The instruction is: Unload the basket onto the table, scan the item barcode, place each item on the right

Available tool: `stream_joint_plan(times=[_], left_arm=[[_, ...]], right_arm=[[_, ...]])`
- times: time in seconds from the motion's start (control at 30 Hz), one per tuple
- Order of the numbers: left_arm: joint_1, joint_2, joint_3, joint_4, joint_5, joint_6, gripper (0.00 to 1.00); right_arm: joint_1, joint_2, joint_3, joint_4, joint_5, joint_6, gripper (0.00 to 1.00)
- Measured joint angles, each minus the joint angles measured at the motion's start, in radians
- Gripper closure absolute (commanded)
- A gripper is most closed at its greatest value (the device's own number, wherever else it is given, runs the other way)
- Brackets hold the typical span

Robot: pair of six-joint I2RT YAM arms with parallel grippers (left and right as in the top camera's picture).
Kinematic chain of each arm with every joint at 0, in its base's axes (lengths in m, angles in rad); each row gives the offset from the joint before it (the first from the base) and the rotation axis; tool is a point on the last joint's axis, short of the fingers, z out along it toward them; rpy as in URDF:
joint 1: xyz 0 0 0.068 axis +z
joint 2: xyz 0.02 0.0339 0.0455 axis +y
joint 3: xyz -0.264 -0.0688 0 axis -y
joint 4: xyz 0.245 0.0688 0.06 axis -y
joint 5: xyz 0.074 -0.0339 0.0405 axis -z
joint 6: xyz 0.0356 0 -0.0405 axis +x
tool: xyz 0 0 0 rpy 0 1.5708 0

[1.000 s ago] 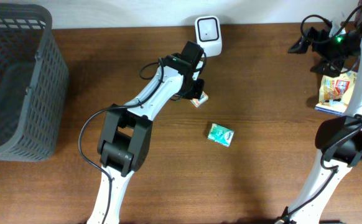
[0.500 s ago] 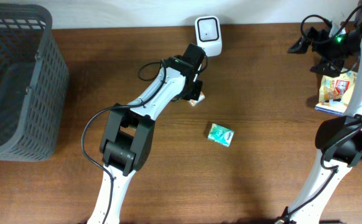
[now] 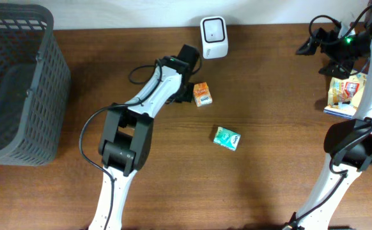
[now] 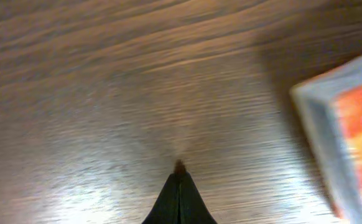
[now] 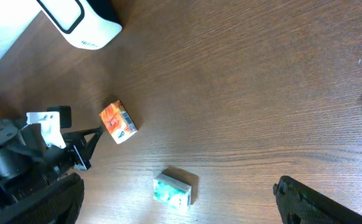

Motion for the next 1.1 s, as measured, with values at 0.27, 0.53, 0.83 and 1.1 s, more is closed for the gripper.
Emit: stream_joint_plan(times=[0.27,0.53,0.83,1.1], left_arm=[[0.034,-0.020,0.047,-0.019,0.069,-0.007,1.00],[0.027,-0.058,0.062,0.123,0.414,0.019,1.00],[-0.025,-0.046,0.062,0.126,0.354,0.040,1.00],[-0.036,0.020,0.069,0.066,0.238,0.043,1.00]], right_arm=[[0.000,0.000,0.000,0.000,0.000,0.000,0.02],[0.000,0.000,0.000,0.000,0.000,0.000,0.02],[0.000,0.000,0.000,0.000,0.000,0.000,0.02],[0.000,0.000,0.000,0.001,0.000,0.000,0.02]])
